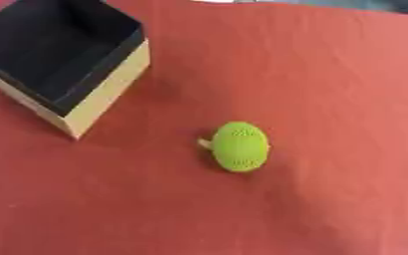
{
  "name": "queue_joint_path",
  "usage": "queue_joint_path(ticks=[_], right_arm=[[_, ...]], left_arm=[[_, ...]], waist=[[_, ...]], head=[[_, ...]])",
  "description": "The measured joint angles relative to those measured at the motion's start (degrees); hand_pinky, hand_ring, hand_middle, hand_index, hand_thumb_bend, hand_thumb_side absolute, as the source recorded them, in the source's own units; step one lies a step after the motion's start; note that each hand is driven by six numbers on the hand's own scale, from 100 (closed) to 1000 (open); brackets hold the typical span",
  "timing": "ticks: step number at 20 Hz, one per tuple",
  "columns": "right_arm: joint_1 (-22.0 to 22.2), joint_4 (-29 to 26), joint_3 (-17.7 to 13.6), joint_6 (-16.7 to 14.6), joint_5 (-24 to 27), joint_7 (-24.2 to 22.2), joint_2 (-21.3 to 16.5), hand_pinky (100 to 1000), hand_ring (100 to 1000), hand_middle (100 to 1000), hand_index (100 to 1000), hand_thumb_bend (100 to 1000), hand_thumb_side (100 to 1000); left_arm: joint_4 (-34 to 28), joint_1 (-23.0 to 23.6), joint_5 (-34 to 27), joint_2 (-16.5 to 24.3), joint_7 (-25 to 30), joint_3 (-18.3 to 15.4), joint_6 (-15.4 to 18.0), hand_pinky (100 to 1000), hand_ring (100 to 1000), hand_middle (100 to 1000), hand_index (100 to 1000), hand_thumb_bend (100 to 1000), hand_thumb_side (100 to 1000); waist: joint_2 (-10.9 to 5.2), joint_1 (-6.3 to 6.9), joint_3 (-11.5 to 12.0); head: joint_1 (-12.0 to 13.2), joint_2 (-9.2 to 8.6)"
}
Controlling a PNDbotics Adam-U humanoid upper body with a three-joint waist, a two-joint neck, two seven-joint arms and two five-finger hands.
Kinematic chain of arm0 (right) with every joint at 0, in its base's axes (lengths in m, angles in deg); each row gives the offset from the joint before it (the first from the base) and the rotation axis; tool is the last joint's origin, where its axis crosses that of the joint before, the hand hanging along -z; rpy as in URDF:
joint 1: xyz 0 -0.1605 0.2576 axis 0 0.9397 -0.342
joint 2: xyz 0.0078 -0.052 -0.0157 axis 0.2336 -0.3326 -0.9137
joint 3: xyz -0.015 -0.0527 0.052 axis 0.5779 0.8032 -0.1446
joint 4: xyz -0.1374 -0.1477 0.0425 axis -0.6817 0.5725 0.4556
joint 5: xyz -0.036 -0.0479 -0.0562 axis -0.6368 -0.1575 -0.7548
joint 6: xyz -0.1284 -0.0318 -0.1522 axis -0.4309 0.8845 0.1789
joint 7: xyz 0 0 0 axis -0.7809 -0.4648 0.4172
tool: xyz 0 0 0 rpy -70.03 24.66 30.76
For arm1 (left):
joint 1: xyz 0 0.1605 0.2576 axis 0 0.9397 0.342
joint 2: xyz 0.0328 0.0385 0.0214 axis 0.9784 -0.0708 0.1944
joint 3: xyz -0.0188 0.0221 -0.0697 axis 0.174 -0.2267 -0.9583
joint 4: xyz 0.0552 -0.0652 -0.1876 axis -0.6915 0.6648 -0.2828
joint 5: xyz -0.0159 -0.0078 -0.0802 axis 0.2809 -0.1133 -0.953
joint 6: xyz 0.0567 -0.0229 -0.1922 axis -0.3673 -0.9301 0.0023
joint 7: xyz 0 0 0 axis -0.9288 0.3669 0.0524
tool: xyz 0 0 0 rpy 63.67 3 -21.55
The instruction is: Pick up objects on the table and place them in the box.
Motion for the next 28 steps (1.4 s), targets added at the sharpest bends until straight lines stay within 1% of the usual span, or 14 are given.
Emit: queue_joint_path(ticks=[5, 7, 9, 10, 11, 14, 17, 21, 23, 26, 28], right_arm=[[0.02, 0.00, 0.00, -0.01, 0.00, -0.01, 0.22, 685, 775, 539, 690, 100, 564], [0.02, 0.00, 0.02, -0.11, 0.00, -0.21, 0.28, 705, 801, 569, 711, 100, 521], [0.01, 0.00, 0.22, -0.20, -0.59, -1.61, 0.26, 736, 844, 620, 744, 100, 493], [0.01, 0.00, 0.46, -0.22, -1.52, -3.10, 0.22, 747, 861, 643, 755, 100, 489], [0.00, 0.00, 0.73, -0.13, -2.86, -5.05, 0.07, 772, 897, 697, 783, 100, 479], [-0.27, 0.00, 1.48, 0.68, -8.41, -12.74, -0.70, 802, 939, 753, 815, 100, 494], [-0.49, 0.00, 1.93, 1.85, -14.13, -20.40, -1.63, 826, 964, 793, 844, 100, 517], [-0.43, 0.00, 2.36, 2.58, -20.79, -28.90, -3.02, 832, 970, 807, 852, 100, 530], [-0.40, 0.00, 3.00, 2.69, -23.14, -32.32, -3.63, 838, 966, 820, 865, 100, 548], [-0.14, 0.00, 4.57, 2.36, -25.83, -37.36, -5.12, 840, 968, 825, 868, 100, 561], [0.02, 0.00, 5.66, 1.63, -26.72, -40.02, -6.13, 840, 966, 827, 869, 100, 566]], left_arm=[[0.00, 0.00, 0.05, 0.00, -0.03, 0.00, -0.02, 591, 566, 592, 699, 100, 184], [0.00, 0.00, 0.13, 0.00, -0.06, 0.00, -0.02, 590, 565, 591, 699, 100, 184], [0.00, -0.01, 0.16, 0.00, -0.14, 0.00, -0.01, 590, 565, 591, 699, 100, 184], [0.00, -0.04, 0.16, 0.00, -0.20, 0.01, 0.00, 590, 565, 591, 699, 100, 184], [0.00, -0.08, 0.16, 0.00, -0.26, 0.01, 0.02, 590, 566, 592, 699, 100, 182], [0.00, -0.28, 0.16, -0.15, -0.61, 0.01, 0.09, 590, 568, 593, 699, 100, 177], [0.00, -0.33, 0.16, -0.17, -1.19, 0.01, 0.20, 588, 566, 592, 698, 100, 151], [0.00, 0.30, 0.02, 0.84, -1.70, -0.18, 0.25, 588, 565, 591, 696, 100, 156], [-0.03, 1.00, -0.05, 1.57, -1.84, -0.45, 0.17, 587, 562, 589, 695, 100, 156], [-0.03, 2.09, -0.07, 2.62, -1.95, -0.83, 0.03, 586, 560, 587, 694, 100, 157], [-0.03, 2.61, -0.07, 3.14, -1.93, -1.12, -0.05, 586, 559, 586, 694, 100, 166]], waist=[[0.00, 0.00, -0.03], [0.00, 0.00, -0.03], [0.00, -0.02, 0.01], [0.00, -0.04, 0.19], [0.00, -0.10, 0.47], [0.00, -0.39, 1.00], [0.01, -0.33, 1.20], [0.25, 0.36, 0.30], [0.25, 0.38, -0.20], [0.23, 0.15, -0.79], [0.20, 0.14, -0.84]], head=[[0.13, -0.36], [0.30, -0.38], [0.54, -0.39], [0.60, -0.39], [0.61, -0.39], [0.52, -0.68], [0.15, -1.08], [0.08, -1.40], [0.08, -1.39], [0.07, -1.32], [0.03, -1.29]])
